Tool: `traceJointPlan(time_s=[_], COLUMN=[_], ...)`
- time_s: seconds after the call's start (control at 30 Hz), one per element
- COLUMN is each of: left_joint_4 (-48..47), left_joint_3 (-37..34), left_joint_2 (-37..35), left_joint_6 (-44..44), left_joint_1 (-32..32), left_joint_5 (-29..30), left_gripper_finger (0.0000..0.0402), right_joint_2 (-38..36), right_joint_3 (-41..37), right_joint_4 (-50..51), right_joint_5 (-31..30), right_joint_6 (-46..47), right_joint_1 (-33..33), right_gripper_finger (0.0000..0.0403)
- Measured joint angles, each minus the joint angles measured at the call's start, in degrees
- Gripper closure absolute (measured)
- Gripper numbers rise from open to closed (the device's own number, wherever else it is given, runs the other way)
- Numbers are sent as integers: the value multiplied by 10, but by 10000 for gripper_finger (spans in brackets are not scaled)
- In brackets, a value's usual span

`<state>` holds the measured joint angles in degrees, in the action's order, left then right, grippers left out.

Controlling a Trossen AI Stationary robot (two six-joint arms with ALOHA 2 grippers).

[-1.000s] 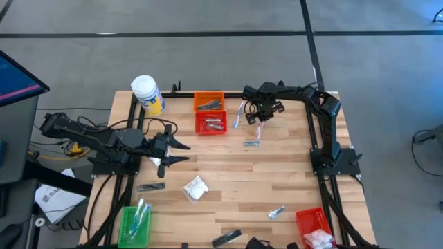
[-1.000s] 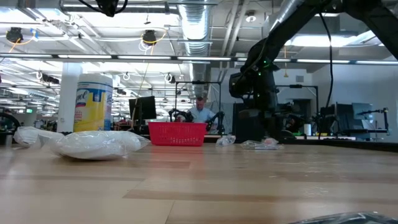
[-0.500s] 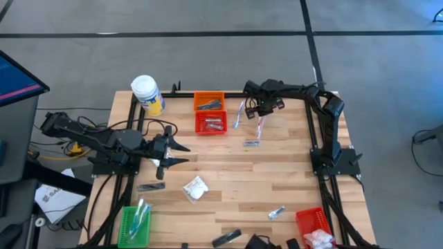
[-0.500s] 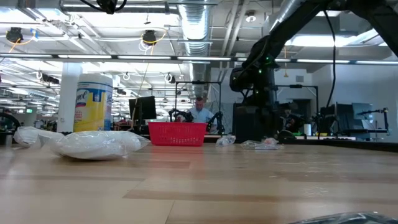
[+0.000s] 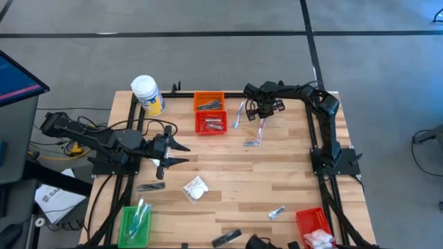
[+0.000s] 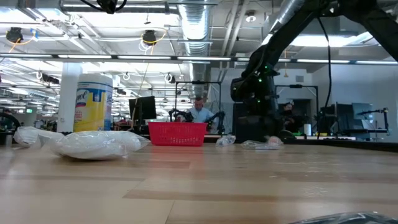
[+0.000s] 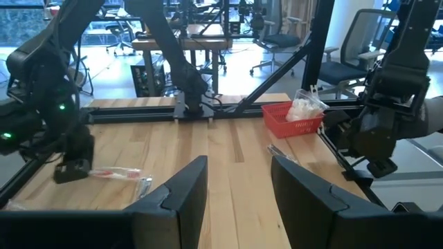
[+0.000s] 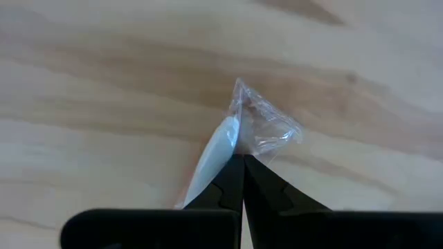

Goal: Pick & Place Travel size toiletries
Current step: Put the red toothbrush into the green basket

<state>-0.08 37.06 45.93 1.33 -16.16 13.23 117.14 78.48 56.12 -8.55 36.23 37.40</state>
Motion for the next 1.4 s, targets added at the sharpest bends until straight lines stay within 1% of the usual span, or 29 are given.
traceJointPlan(time_s=[0.07,0.23,0.43,0.5,0.57,0.6,0.63,0.7,0.8,0.9,0.97,1.0,1.07,1.13,1.2,1.3,1.4], left_joint_4=[0,0,0,0,0,0,0,0,1,2,2,2,7,7,12,11,15], left_joint_3=[0,0,0,0,0,0,0,0,0,0,0,0,0,0,0,0,1], left_joint_2=[0,0,0,0,0,0,0,0,0,0,0,0,6,9,14,19,22], left_joint_6=[0,0,0,0,0,0,0,0,1,2,2,2,2,2,2,0,0], left_joint_1=[0,0,0,0,0,0,0,0,0,0,0,0,0,0,0,0,0], left_joint_5=[0,0,0,0,0,0,0,0,0,0,0,0,0,0,0,0,0], left_gripper_finger=[247,247,247,247,247,247,247,247,247,247,247,247,247,247,247,247,247], right_joint_2=[-1,-1,-1,-1,-1,-1,-4,-16,-43,-74,-96,-102,-109,-110,-110,-97,-92], right_joint_3=[-3,-3,-3,-3,-2,-1,1,5,6,3,-9,-10,-11,-12,-12,-14,-32], right_joint_4=[41,108,183,217,235,240,240,233,212,190,167,156,137,137,143,154,162], right_joint_5=[4,9,37,61,86,87,75,29,-73,-154,-193,-205,-211,-213,-212,-211,-220], right_joint_6=[8,32,41,26,-17,-43,-64,-109,-168,-250,-311,-343,-394,-434,-466,-497,-552], right_joint_1=[-8,-43,-108,-138,-170,-186,-199,-221,-241,-254,-261,-261,-255,-246,-234,-222,-222], right_gripper_finger=[403,403,403,403,403,403,403,403,403,403,403,403,403,400,389,359,316])
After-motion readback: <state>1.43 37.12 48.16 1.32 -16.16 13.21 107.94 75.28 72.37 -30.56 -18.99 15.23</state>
